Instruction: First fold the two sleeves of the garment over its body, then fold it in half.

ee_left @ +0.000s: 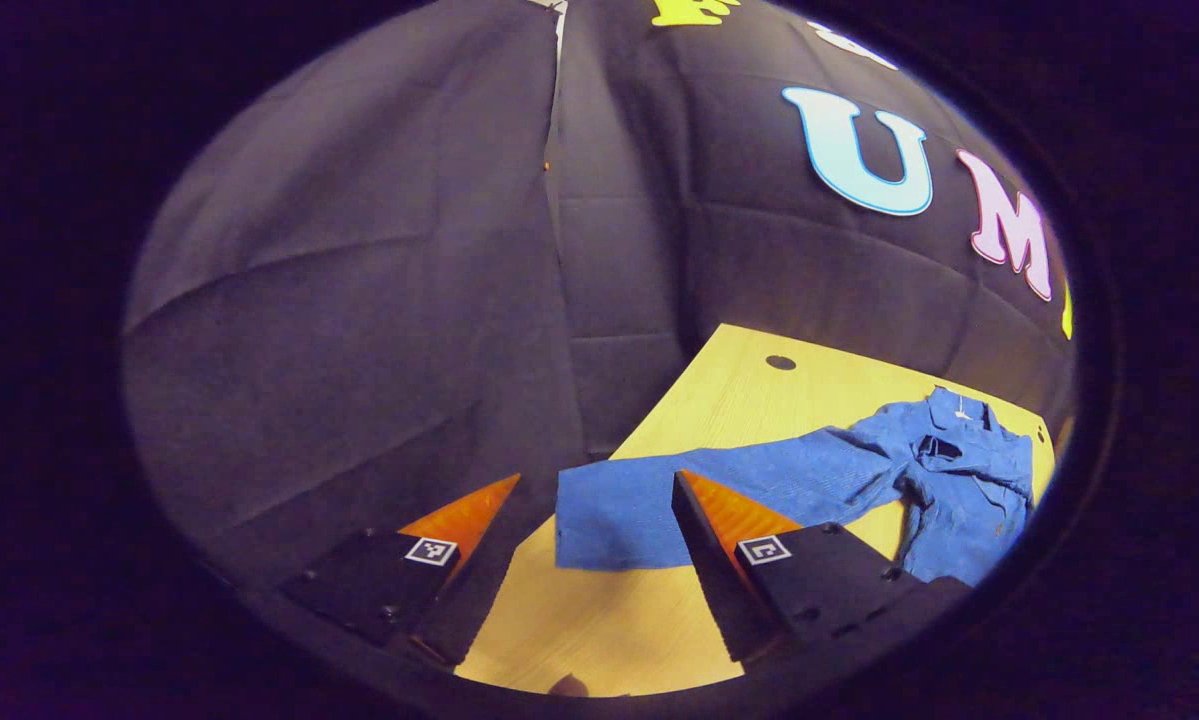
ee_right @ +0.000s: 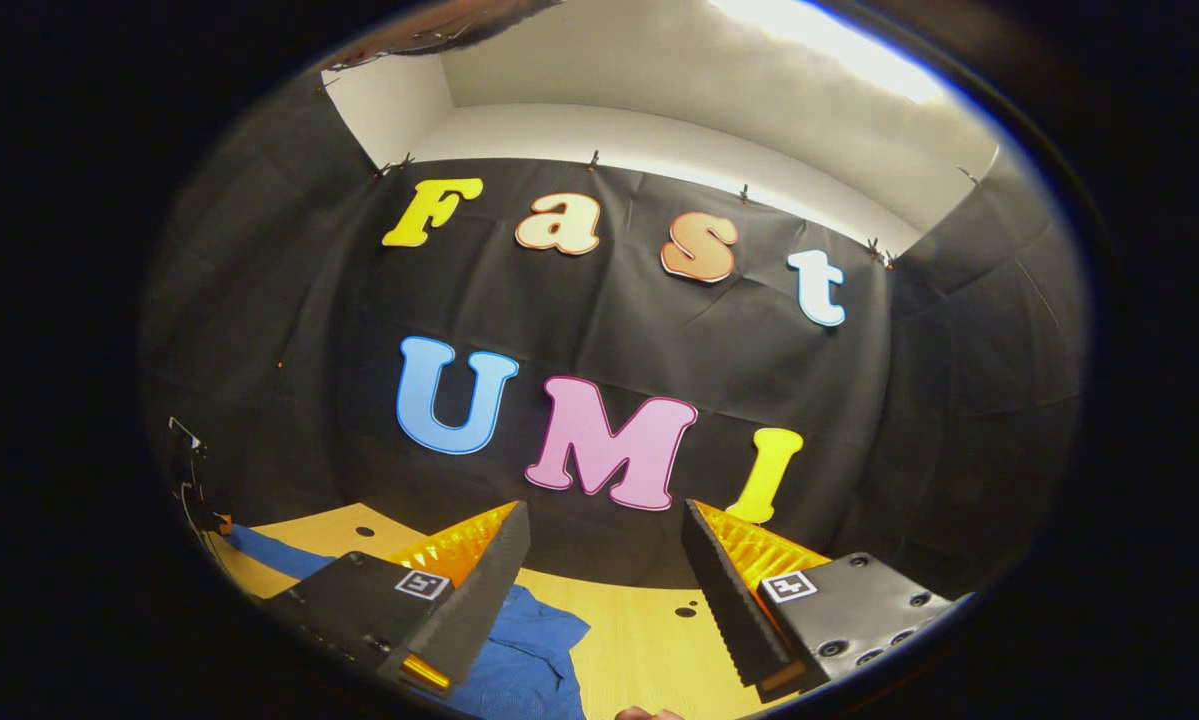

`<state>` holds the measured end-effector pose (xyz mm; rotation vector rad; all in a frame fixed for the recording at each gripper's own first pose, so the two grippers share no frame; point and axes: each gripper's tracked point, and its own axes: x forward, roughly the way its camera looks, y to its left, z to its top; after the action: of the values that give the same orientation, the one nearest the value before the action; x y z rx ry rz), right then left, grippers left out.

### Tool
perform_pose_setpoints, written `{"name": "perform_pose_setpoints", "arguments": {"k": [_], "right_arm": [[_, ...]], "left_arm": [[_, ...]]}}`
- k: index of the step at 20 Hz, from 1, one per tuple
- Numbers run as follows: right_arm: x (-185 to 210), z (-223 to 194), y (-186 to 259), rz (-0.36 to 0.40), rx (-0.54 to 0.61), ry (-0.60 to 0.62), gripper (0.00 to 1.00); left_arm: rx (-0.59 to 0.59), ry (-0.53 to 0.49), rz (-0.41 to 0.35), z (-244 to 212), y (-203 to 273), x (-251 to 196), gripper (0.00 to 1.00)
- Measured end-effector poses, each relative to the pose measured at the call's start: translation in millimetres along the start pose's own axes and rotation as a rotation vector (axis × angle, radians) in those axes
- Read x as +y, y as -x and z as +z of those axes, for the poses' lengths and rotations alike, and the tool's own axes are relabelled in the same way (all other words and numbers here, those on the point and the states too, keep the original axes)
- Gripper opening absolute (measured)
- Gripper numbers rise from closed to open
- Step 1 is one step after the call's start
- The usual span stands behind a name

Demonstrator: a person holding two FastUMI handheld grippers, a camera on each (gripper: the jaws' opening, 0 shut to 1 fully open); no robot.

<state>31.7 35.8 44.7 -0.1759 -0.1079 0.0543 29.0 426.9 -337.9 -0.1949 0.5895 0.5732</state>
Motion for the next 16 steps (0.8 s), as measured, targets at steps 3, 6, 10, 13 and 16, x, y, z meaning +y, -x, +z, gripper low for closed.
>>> {"name": "perform_pose_setpoints", "arguments": {"k": [3,6,10,13,16], "right_arm": [[10.1,-7.3,-8.5,0.022,0.033,0.006,0.93],[13.7,-16.4,-12.3,0.025,0.065,0.003,0.97],[21.1,-24.4,-18.0,0.03,0.091,0.025,0.97],[26.2,-27.4,-20.3,0.035,0.101,0.022,0.97],[34.9,-31.8,-22.1,0.048,0.115,0.029,0.97]], "left_arm": [[0.043,0.008,0.01,-19.5,-19.1,0.9,0.84],[0.074,0.032,0.008,-28.2,-25.5,2.4,0.84],[0.117,0.03,-0.011,-39.0,-35.1,-0.8,0.84],[0.113,0.015,-0.033,-34.0,-43.7,-2.4,0.84],[0.129,-0.006,-0.043,-32.8,-56.8,-2.8,0.84]]}}
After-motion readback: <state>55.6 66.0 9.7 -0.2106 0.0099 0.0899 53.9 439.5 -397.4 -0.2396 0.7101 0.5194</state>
